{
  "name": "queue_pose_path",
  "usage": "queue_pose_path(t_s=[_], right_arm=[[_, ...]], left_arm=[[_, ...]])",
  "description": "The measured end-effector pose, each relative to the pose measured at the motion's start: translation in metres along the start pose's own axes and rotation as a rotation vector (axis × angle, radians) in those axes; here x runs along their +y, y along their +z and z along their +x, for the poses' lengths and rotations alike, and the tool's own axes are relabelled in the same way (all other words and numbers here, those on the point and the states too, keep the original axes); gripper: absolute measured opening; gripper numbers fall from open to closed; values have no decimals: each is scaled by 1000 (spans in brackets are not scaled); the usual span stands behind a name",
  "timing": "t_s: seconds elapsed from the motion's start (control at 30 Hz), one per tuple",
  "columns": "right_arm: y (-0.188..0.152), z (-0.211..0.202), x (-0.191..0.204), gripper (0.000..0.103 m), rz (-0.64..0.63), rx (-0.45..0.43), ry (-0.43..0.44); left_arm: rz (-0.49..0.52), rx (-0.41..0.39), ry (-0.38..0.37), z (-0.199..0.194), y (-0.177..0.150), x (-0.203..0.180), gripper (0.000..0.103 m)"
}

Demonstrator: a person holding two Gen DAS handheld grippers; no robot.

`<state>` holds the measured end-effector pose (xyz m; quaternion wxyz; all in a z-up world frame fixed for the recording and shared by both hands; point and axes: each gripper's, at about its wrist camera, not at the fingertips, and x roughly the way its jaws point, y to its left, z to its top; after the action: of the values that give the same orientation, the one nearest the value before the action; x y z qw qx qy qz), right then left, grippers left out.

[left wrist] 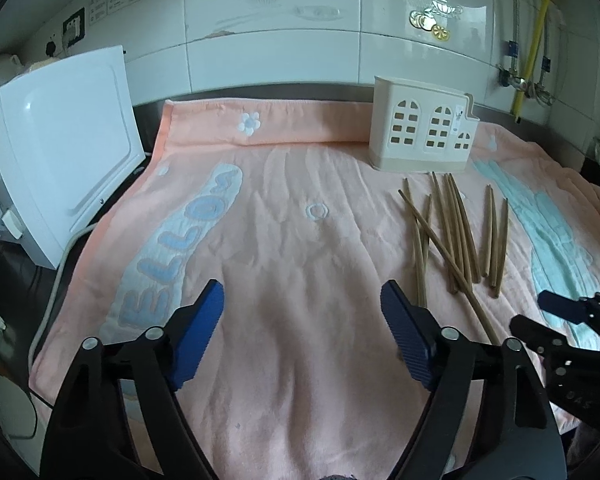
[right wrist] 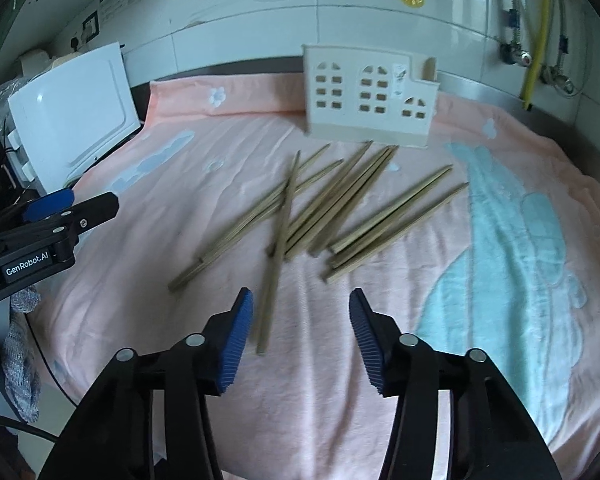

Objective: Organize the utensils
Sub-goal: 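Move both tools down toward the wooden chopsticks, then close right tool on a wooden chopstick while left tool grasps another chopstick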

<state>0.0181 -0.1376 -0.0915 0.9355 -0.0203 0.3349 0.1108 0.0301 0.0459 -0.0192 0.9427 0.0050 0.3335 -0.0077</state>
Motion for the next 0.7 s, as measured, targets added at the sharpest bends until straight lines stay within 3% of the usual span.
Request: queue_pose_path(t_s=[0.27, 0.7], right_arm=[[-4, 22, 13, 31, -13, 40, 20], [-2, 33, 10, 12, 11, 47, 29]], left_arm=[[24, 17, -47, 6, -6, -6, 65], [70, 32, -82, 13, -2, -23, 64]])
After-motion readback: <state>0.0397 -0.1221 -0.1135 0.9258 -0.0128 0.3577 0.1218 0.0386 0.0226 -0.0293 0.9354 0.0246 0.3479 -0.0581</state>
